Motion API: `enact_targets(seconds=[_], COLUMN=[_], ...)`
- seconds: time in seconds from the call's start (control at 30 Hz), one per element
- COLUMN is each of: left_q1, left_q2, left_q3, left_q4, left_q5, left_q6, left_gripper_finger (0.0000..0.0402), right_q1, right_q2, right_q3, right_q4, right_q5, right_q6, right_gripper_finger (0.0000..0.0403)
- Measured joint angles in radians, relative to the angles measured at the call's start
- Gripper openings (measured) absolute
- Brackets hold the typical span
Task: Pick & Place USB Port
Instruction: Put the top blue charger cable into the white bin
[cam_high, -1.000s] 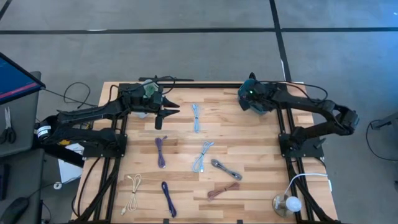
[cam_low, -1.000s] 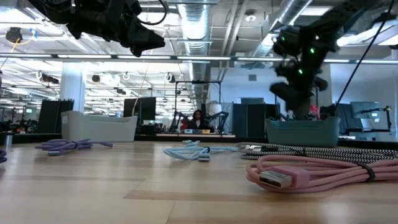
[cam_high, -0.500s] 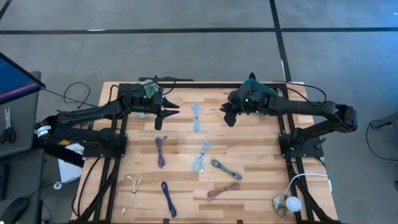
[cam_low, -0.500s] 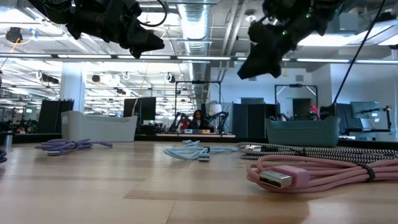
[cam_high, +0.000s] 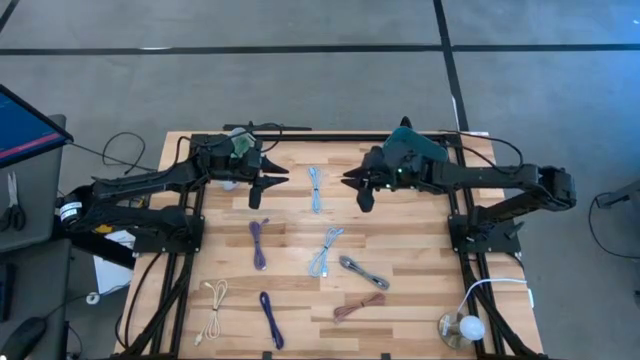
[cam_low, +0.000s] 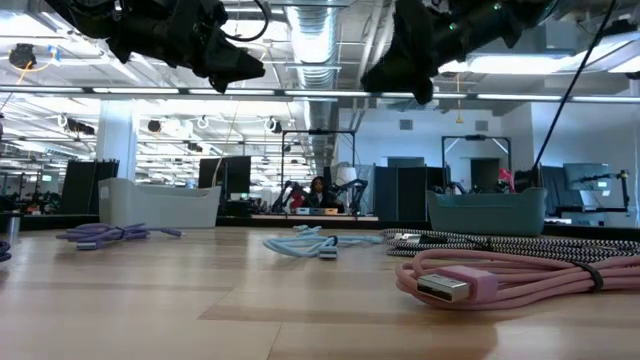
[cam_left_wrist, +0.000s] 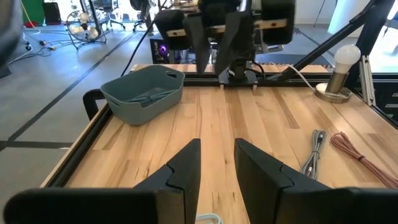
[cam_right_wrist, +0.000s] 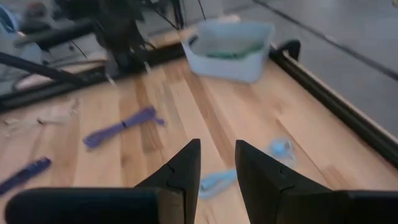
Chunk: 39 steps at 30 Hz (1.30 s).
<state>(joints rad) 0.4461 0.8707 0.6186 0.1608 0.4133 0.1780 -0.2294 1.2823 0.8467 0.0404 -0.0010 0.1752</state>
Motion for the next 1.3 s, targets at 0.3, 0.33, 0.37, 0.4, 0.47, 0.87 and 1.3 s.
enact_targets(seconds=[0.3, 0.33, 0.37, 0.4, 0.47, 0.87, 1.3], left_q1=[-0.002, -0.002, -0.002, -0.003, -0.013, -0.069, -0.122], left_q2=[0.009, 0.017, 0.026, 0.038, 0.066, 0.242, 0.362], left_q3=[0.0, 0.0, 0.0, 0.0, 0.0, 0.001, 0.086], left_q4=[0.005, 0.005, 0.005, 0.005, 0.005, 0.096, 0.104], left_q5=[0.001, 0.001, 0.001, 0.001, -0.001, -0.001, -0.001], left_q6=[-0.032, -0.033, -0.025, -0.002, 0.061, 0.315, 0.384], left_gripper_finger=[0.0097, 0.0097, 0.0097, 0.0097, 0.0097, 0.0097, 0.0097], right_q1=[0.015, 0.018, 0.023, 0.031, 0.051, 0.157, 0.199], right_q2=[0.0, 0.0, 0.0, 0.0, 0.0, -0.149, -0.348], right_q3=[0.0, 0.0, 0.0, 0.0, 0.0, -0.001, -0.21], right_q4=[0.053, 0.051, 0.053, 0.058, 0.078, 0.012, 0.188], right_q5=[-0.003, -0.002, -0.002, -0.002, -0.002, -0.147, -0.185], right_q6=[0.026, 0.023, 0.009, -0.012, -0.052, -0.187, -0.176], right_gripper_finger=[0.0093, 0.0093, 0.0093, 0.0093, 0.0093, 0.0042, 0.0004])
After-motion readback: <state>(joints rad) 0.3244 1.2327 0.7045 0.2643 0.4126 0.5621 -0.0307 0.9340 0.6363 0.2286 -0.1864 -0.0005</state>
